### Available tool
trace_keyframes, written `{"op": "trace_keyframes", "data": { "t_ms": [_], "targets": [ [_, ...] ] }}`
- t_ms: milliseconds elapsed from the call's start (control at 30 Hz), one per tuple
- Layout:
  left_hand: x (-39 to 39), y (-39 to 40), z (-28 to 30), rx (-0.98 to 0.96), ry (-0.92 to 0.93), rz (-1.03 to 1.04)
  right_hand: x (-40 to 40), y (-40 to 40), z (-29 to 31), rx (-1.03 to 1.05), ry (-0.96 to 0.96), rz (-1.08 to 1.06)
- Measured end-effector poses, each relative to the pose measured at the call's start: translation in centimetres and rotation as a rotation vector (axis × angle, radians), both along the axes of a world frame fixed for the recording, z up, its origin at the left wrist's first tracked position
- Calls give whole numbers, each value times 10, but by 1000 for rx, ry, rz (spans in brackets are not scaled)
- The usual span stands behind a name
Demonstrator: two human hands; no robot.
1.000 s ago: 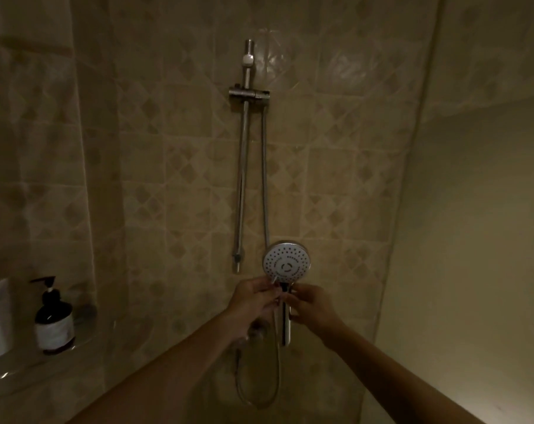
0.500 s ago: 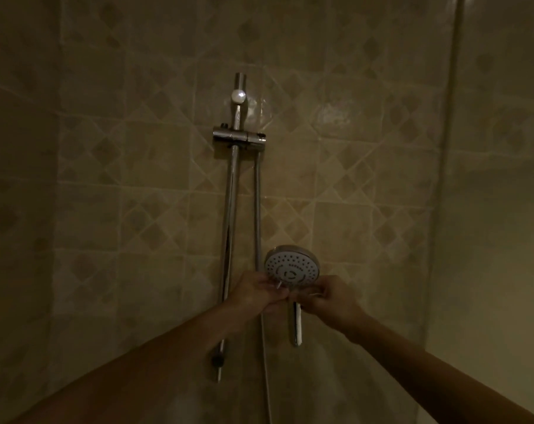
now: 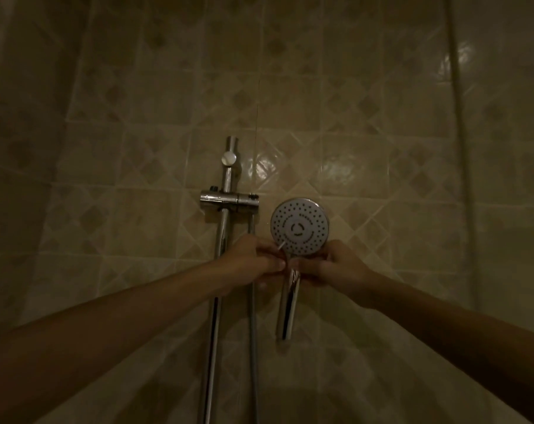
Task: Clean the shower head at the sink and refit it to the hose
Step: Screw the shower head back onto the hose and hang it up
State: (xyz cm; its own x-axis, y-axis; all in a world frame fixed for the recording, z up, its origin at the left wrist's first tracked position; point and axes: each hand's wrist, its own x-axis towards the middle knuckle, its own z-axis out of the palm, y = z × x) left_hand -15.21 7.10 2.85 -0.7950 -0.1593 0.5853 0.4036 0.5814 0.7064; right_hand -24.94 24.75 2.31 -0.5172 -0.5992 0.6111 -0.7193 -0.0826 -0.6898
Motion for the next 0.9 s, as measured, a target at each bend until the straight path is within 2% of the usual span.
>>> {"op": "trace_keyframes", "data": {
  "t_ms": [133, 300, 500, 633, 833, 900],
  "targets": [
    [7, 9, 33, -76, 102, 70, -7, -4, 38, -23, 58, 33],
    [14, 15, 52, 21, 115, 108, -13, -6, 73, -49, 75, 97],
    [16, -5, 43, -92, 155, 532, -19, -7, 94, -78, 107, 89],
    [5, -5, 30, -139, 209, 632, -22, -7, 101, -68, 101, 104],
    [-20, 11, 25, -257, 164, 829, -20, -6, 105, -59, 108, 106],
    [-29, 23, 23, -209, 176, 908, -20, -6, 104, -58, 116, 100]
  ]
}}
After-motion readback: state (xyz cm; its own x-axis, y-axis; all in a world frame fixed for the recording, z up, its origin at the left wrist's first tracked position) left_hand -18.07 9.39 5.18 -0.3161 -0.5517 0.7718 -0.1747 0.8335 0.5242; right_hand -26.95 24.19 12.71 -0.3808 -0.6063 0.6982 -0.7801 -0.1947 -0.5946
